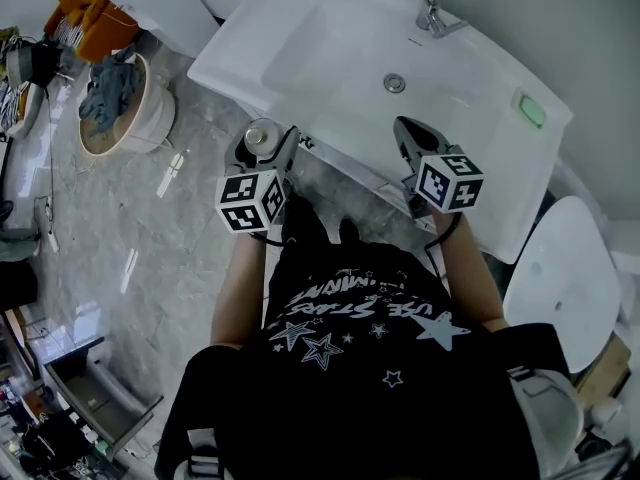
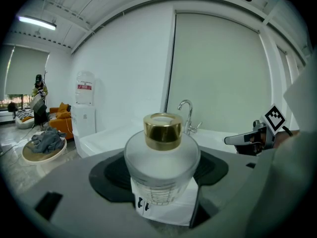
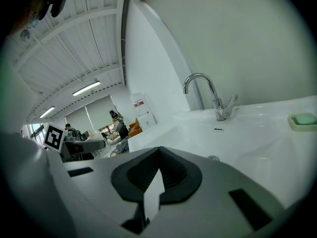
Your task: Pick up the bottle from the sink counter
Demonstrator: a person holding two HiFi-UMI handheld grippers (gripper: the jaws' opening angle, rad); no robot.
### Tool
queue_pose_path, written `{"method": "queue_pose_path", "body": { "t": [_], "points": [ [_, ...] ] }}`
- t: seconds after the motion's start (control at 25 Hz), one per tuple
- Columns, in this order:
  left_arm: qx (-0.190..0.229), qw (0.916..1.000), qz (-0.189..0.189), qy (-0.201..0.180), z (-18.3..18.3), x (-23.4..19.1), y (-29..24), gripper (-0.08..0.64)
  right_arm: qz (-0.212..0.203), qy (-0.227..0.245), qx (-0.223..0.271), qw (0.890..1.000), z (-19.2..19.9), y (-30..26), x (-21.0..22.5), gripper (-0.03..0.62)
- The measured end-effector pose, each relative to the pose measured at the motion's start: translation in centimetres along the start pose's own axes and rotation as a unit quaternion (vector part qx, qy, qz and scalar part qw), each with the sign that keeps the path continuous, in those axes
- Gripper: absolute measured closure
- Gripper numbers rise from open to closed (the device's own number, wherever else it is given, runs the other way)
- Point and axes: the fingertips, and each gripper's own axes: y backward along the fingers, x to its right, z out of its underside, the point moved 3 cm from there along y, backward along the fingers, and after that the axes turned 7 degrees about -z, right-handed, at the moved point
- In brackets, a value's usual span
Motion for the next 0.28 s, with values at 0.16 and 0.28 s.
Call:
{"method": "queue_pose_path", "body": {
  "t": [0.16, 0.28],
  "points": [
    [0.001, 1.0000, 0.001, 0.006, 0.4, 0.1, 1.4, 0.218, -0.006, 0.016, -0.011, 1.000, 0.6, 0.2, -1.0, 0.586],
    [-0.001, 1.0000, 0.009, 0.002, 0.6, 0.2, 3.0, 0.218, -0.009, 0.023, -0.020, 0.999, 1.4, 0.2, -2.5, 0.586]
  ]
}}
